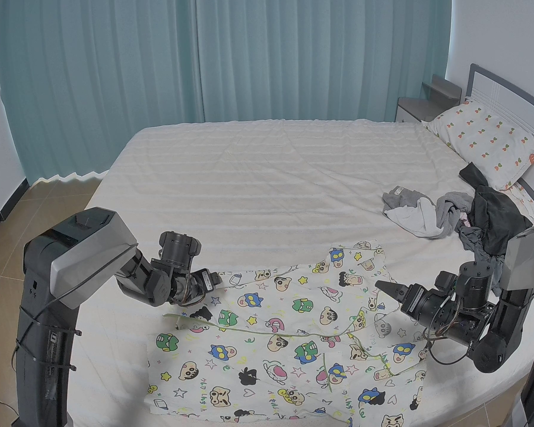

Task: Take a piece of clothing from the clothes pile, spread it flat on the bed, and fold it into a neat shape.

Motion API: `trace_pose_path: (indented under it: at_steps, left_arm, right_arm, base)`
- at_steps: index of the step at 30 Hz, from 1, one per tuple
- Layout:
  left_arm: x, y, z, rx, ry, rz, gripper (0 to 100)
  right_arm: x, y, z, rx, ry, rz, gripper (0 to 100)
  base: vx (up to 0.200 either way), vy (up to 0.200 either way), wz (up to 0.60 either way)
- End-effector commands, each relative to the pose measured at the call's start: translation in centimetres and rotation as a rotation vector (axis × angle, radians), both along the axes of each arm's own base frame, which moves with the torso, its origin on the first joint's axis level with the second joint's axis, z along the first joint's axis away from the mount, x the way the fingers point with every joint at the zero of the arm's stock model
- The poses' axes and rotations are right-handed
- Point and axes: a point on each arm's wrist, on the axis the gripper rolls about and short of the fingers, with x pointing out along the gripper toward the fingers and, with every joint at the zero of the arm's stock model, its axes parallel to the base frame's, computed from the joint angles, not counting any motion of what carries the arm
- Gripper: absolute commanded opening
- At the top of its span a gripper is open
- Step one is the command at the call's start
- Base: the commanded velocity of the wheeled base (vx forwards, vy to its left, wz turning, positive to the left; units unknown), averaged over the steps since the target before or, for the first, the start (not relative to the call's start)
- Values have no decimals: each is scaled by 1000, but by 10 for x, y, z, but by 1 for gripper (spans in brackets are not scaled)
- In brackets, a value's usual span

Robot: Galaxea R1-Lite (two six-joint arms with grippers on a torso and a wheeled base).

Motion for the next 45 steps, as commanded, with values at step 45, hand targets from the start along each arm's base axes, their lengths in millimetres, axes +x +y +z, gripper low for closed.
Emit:
trace_pose_path:
  at_steps: [45]
  left_arm:
    - [-183,69,68,-448,-224,178,100]
  right_arm:
    - [-37,-1,17,-8,6,30,100]
  base:
    - [0,0,0]
